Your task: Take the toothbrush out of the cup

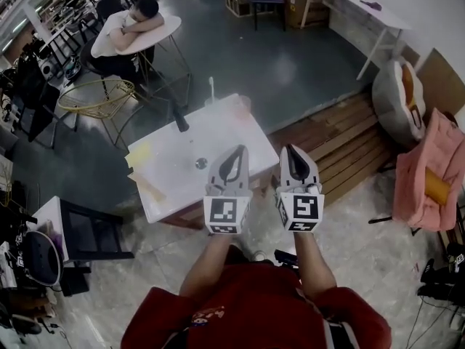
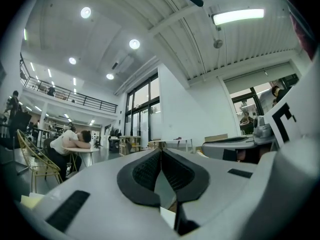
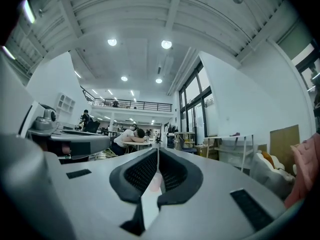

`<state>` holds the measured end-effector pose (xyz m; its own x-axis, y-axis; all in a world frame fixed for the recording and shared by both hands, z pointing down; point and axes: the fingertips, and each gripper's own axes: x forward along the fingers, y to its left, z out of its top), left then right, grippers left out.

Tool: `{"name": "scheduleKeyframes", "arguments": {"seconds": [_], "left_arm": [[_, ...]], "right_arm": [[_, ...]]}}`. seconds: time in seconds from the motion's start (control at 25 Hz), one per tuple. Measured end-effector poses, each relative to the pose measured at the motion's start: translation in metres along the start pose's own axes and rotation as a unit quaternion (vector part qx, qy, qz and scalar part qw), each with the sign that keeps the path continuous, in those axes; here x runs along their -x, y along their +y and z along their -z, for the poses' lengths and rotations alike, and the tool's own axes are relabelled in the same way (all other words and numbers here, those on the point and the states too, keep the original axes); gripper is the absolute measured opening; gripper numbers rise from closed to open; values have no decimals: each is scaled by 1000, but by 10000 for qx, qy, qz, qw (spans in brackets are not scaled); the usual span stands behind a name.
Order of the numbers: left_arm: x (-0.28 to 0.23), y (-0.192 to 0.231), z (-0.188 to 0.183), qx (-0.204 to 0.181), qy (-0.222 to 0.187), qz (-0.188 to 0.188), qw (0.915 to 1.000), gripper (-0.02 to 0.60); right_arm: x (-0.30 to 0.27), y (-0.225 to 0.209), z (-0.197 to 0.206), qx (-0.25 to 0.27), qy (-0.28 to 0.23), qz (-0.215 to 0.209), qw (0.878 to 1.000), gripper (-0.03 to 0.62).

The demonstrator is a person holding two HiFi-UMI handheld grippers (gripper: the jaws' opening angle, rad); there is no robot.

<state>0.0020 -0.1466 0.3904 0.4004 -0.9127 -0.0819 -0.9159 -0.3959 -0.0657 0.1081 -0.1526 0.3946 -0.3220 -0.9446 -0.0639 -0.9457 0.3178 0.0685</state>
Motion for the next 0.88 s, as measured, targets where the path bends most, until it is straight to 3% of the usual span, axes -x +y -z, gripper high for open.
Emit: {"name": "scheduleKeyframes", "arguments": {"seconds": [0.28, 0.88], "left_arm": [[-47, 26, 17, 58, -6, 54, 10000, 29], [-145, 99, 17, 57, -116, 195, 9997, 29]], "right_arm": [[-55, -6, 12, 53, 27, -6, 10000, 34], [-177, -14, 6, 176, 40, 127, 9998, 34]]}}
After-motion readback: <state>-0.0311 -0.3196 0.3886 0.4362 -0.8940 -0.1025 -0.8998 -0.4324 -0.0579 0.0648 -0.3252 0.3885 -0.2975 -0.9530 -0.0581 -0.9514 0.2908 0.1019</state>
